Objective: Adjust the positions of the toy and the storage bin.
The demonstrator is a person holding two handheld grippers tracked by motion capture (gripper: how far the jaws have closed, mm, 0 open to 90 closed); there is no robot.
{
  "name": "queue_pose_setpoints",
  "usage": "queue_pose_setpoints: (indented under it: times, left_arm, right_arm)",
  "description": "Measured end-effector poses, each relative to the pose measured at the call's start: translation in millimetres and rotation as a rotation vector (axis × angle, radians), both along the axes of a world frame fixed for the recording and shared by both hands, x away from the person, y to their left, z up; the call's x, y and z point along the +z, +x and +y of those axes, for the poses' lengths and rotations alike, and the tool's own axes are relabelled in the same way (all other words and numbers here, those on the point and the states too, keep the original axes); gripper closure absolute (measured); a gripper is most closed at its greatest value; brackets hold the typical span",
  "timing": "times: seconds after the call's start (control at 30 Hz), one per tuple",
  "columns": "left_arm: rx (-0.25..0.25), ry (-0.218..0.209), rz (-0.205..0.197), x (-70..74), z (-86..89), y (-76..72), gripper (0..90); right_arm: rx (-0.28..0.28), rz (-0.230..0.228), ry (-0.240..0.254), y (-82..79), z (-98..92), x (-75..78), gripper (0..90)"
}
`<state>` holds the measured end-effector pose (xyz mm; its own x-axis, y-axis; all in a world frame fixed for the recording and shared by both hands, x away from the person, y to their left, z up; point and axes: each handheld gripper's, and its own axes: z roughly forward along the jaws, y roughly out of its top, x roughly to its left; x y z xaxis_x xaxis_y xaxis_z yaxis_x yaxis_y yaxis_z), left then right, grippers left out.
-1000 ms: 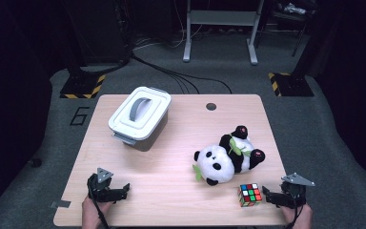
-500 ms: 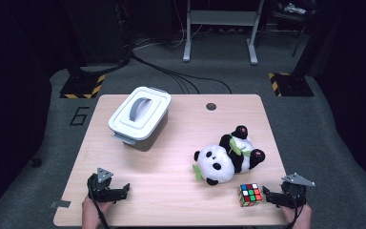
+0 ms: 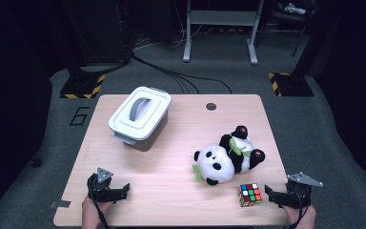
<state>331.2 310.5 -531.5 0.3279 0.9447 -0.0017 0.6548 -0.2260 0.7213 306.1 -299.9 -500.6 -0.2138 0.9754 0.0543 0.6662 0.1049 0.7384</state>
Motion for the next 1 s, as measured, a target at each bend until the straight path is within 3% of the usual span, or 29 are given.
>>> queue_pose_setpoints:
  times: [0.37,0.5,0.73,1.0]
  left_arm:
    - [-0.007,0.007,0.004,0.4,0.6,0.1,0.4]
    - [-0.007,0.008,0.005,0.5,0.5,0.4,0.4]
    - [-0.008,0.010,0.011,1.0,0.5,0.2,0.5]
    - [-0.008,0.008,0.010,0.9,0.5,0.1,0.5]
  right_arm:
    - [0.034,-0.006,0.043,-15.4,17.0,27.5,0.0]
    - [0.073,0.000,0.040,-21.7,35.0,32.0,0.0]
    - [0.131,0.018,0.026,-25.6,65.1,32.8,0.0]
    - [0.136,0.051,0.007,-25.0,88.8,19.0,0.0]
